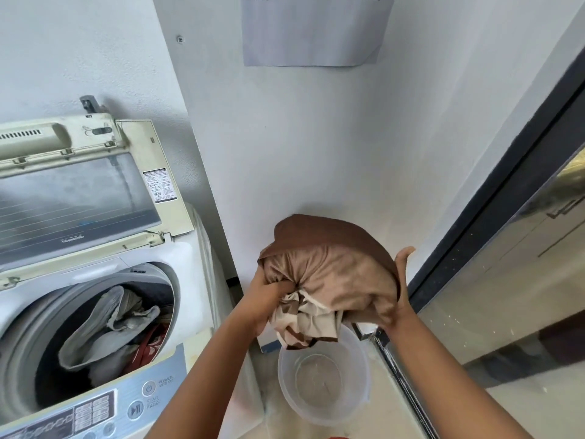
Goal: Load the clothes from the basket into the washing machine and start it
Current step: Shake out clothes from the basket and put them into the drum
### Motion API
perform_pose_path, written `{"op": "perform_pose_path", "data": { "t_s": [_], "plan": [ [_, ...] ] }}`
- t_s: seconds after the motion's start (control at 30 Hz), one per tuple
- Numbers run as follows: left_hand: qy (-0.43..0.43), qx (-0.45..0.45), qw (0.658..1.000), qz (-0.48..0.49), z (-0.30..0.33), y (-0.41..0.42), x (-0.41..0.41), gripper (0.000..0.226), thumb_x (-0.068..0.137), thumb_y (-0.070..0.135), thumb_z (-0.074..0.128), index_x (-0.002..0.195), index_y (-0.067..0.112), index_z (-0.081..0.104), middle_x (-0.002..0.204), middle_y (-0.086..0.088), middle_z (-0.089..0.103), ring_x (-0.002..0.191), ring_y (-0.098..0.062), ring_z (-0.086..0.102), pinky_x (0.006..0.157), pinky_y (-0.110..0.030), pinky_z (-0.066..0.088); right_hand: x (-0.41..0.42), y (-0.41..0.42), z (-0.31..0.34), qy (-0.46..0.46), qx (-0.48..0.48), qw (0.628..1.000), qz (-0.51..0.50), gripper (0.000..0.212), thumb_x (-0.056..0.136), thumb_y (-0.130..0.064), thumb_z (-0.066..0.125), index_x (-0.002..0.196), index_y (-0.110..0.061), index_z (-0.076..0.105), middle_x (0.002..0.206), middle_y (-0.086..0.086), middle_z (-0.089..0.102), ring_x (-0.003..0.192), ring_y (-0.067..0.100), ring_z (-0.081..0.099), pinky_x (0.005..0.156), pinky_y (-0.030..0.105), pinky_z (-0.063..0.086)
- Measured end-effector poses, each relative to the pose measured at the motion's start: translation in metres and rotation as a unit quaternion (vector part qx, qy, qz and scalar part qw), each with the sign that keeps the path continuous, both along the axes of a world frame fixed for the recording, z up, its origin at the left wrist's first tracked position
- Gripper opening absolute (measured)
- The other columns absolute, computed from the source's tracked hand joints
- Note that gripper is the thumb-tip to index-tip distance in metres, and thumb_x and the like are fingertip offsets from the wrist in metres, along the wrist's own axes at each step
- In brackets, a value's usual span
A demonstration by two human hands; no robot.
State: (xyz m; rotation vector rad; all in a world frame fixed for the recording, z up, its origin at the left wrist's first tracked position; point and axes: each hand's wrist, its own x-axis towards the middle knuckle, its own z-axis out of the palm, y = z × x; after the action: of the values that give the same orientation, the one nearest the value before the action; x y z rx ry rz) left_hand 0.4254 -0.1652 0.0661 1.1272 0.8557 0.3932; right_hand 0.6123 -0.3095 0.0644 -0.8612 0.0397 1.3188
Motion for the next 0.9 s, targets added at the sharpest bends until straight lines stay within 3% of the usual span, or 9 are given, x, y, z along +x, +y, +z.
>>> {"op": "perform_pose_path", "data": {
  "t_s": [0.1, 0.17, 0.23, 0.33, 0.43, 0.57, 0.63, 0.77, 0.9],
  "plan": [
    [0.039, 0.055, 0.998, -0.002, 0.004, 0.003, 0.003, 0.065, 0.068, 0.002, 0.066, 0.129, 0.017, 0.055, 0.108, -0.008, 0.073, 0.096, -0.022, 0.073, 0.071, -0.029, 0.057, 0.000, 0.001, -0.002, -0.060, -0.024, 0.997, -0.031, 0.089, 0.075, -0.079, 0.051, 0.131, -0.011, 0.062, 0.130, 0.019, 0.064, 0.117, 0.036, 0.063, 0.105, 0.053, 0.044],
    [0.057, 0.075, 0.995, 0.022, 0.003, 0.002, 0.005, 0.059, 0.073, -0.001, 0.066, 0.129, 0.016, 0.056, 0.108, -0.006, 0.073, 0.097, -0.020, 0.072, 0.072, -0.028, 0.057, 0.000, 0.005, 0.011, -0.079, -0.027, 0.996, -0.037, 0.068, 0.080, -0.055, 0.065, 0.127, -0.006, 0.063, 0.122, 0.019, 0.068, 0.106, 0.032, 0.069, 0.093, 0.044, 0.053],
    [0.070, 0.092, 0.992, 0.049, -0.001, -0.001, 0.006, 0.054, 0.076, 0.000, 0.065, 0.126, 0.019, 0.058, 0.107, -0.003, 0.074, 0.097, -0.017, 0.072, 0.078, -0.031, 0.059, 0.003, 0.009, 0.011, -0.112, -0.054, 0.992, -0.038, 0.061, 0.074, -0.033, 0.079, 0.124, -0.002, 0.064, 0.111, 0.019, 0.071, 0.096, 0.030, 0.071, 0.081, 0.039, 0.058],
    [0.098, 0.108, 0.986, 0.085, -0.009, -0.008, 0.002, 0.047, 0.066, 0.012, 0.068, 0.111, 0.026, 0.064, 0.101, 0.002, 0.075, 0.095, -0.016, 0.072, 0.089, -0.043, 0.058, 0.007, 0.017, 0.017, -0.167, -0.047, 0.985, -0.010, 0.010, 0.088, -0.003, 0.060, 0.092, -0.005, 0.069, 0.072, 0.009, 0.073, 0.064, 0.021, 0.070, 0.056, 0.027, 0.057],
    [0.103, 0.120, 0.980, 0.124, -0.016, -0.014, -0.007, 0.037, 0.072, 0.006, 0.072, 0.102, 0.029, 0.067, 0.098, 0.005, 0.075, 0.094, -0.014, 0.072, 0.087, -0.040, 0.058, 0.005, 0.030, 0.016, -0.221, -0.045, 0.974, 0.011, 0.023, 0.083, 0.008, 0.056, 0.091, -0.010, 0.068, 0.071, 0.006, 0.071, 0.066, 0.021, 0.068, 0.054, 0.026, 0.055],
    [0.108, 0.128, 0.968, 0.188, -0.019, -0.015, -0.026, 0.043, 0.069, 0.011, 0.073, 0.111, 0.021, 0.067, 0.101, 0.002, 0.075, 0.097, -0.016, 0.071, 0.082, -0.036, 0.057, -0.008, 0.049, 0.010, -0.261, -0.050, 0.963, 0.032, 0.063, 0.060, 0.001, 0.068, 0.120, -0.013, 0.057, 0.100, 0.012, 0.070, 0.087, 0.025, 0.067, 0.070, 0.036, 0.056],
    [0.112, 0.142, 0.959, 0.219, -0.014, -0.015, -0.038, 0.038, 0.067, 0.013, 0.071, 0.104, 0.020, 0.068, 0.095, 0.000, 0.075, 0.091, -0.016, 0.070, 0.078, -0.035, 0.056, -0.015, 0.062, 0.009, -0.265, -0.052, 0.962, 0.048, 0.073, 0.055, 0.000, 0.068, 0.124, -0.016, 0.051, 0.105, 0.012, 0.067, 0.092, 0.027, 0.065, 0.076, 0.038, 0.056],
    [0.109, 0.146, 0.941, 0.285, -0.011, -0.014, -0.071, 0.025, 0.063, 0.019, 0.068, 0.088, 0.018, 0.067, 0.078, 0.001, 0.073, 0.078, -0.018, 0.068, 0.066, -0.035, 0.053, -0.039, 0.090, 0.013, -0.267, -0.042, 0.954, 0.128, 0.045, 0.065, 0.009, 0.064, 0.110, 0.001, 0.064, 0.094, 0.017, 0.068, 0.089, 0.033, 0.063, 0.083, 0.041, 0.053],
    [0.100, 0.143, 0.914, 0.365, -0.009, -0.013, -0.111, 0.036, 0.057, 0.024, 0.067, 0.092, 0.014, 0.062, 0.076, 0.001, 0.067, 0.073, -0.016, 0.061, 0.063, -0.037, 0.050, -0.076, 0.123, 0.021, -0.295, -0.032, 0.936, 0.190, 0.025, 0.072, 0.012, 0.061, 0.092, -0.001, 0.069, 0.082, 0.013, 0.068, 0.076, 0.027, 0.064, 0.074, 0.035, 0.054]
  ]
}}
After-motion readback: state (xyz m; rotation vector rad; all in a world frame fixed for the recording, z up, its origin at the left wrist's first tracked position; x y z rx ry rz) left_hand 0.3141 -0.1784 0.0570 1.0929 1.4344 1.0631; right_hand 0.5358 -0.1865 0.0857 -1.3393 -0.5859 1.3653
